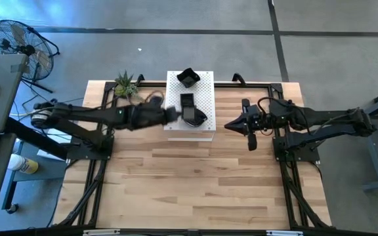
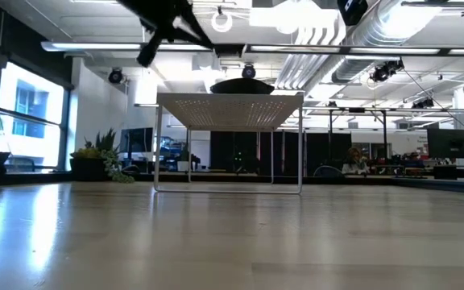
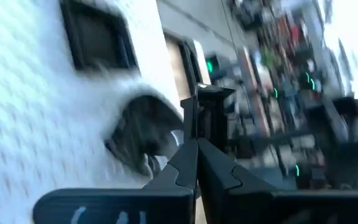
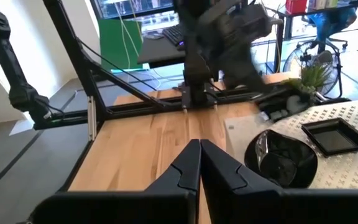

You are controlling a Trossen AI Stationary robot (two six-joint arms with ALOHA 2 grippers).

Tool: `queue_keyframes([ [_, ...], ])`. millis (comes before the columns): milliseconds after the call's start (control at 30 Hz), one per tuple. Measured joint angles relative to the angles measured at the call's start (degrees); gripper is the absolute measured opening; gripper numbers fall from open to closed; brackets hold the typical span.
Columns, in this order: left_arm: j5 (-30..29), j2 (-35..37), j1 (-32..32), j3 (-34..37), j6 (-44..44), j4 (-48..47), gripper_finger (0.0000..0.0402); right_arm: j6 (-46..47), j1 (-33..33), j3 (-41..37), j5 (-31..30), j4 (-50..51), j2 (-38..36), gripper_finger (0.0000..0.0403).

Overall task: Pick & Place Mini shaped plates
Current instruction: Stack the black square plate on top of the black square plate on the shelf

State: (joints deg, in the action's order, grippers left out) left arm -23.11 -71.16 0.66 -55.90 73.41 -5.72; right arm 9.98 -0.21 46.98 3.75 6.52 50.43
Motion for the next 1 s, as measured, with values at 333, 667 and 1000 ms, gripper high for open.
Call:
queue_keyframes([
  [333,6.20,-0.24,14.53,-0.02,0.52,0.21,0.0000,0.02,0.00,0.00,-0.31,0.10,0.25,0.0006],
  [667,12.34,-3.88,17.47,-0.09,0.39,-1.68,0.0000,-1.04,0.00,0.00,-0.33,0.11,0.25,0.0004],
  [1000,11.69,-5.31,17.45,-0.09,-0.05,-1.35,0.0006,-1.46,0.00,0.00,-0.33,0.09,0.25,0.0002],
])
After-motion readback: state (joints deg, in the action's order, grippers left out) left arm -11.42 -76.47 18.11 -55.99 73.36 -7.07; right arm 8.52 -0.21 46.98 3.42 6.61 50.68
